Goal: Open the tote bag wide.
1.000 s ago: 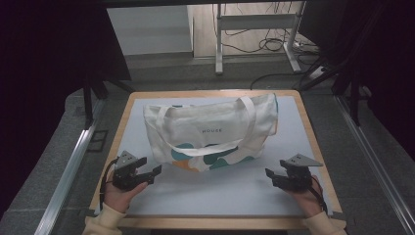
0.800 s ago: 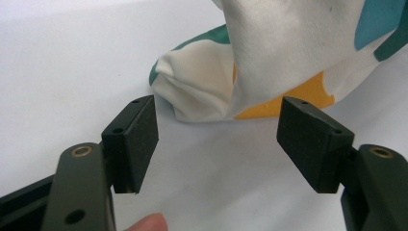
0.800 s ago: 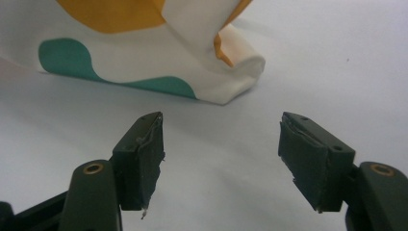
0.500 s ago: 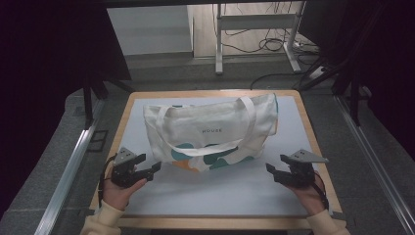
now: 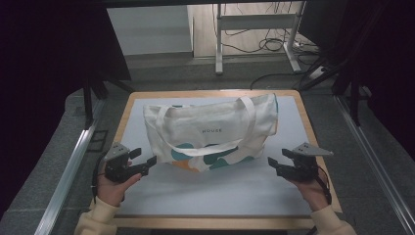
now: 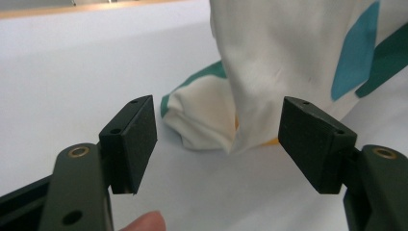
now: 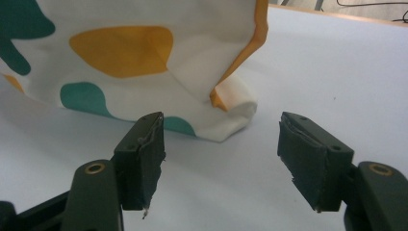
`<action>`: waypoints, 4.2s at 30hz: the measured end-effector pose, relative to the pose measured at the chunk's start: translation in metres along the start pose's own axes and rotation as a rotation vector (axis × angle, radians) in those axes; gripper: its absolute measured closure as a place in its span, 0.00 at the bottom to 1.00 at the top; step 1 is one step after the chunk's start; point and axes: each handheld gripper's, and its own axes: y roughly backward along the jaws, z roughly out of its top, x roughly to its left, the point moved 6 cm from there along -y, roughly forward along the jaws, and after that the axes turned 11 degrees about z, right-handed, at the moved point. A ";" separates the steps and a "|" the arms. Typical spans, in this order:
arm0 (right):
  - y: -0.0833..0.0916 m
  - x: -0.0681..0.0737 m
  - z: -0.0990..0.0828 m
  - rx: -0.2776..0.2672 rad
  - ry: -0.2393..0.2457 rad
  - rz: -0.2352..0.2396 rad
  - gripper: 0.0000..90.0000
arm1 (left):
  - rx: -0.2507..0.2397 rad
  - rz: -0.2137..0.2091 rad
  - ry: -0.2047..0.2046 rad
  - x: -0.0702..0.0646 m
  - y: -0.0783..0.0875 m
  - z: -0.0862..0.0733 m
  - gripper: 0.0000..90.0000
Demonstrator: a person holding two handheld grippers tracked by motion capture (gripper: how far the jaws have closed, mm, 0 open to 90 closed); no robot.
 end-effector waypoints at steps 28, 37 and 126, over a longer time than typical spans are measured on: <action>0.008 -0.015 0.067 -0.057 0.026 0.001 0.37 | -0.033 -0.024 0.005 0.000 -0.002 0.037 0.32; -0.001 -0.018 0.085 -0.050 0.035 0.005 0.37 | -0.029 -0.028 0.006 -0.001 -0.009 0.045 0.32; -0.026 -0.011 0.021 -0.026 0.075 0.063 0.95 | -0.041 -0.036 -0.107 -0.027 -0.016 -0.008 0.93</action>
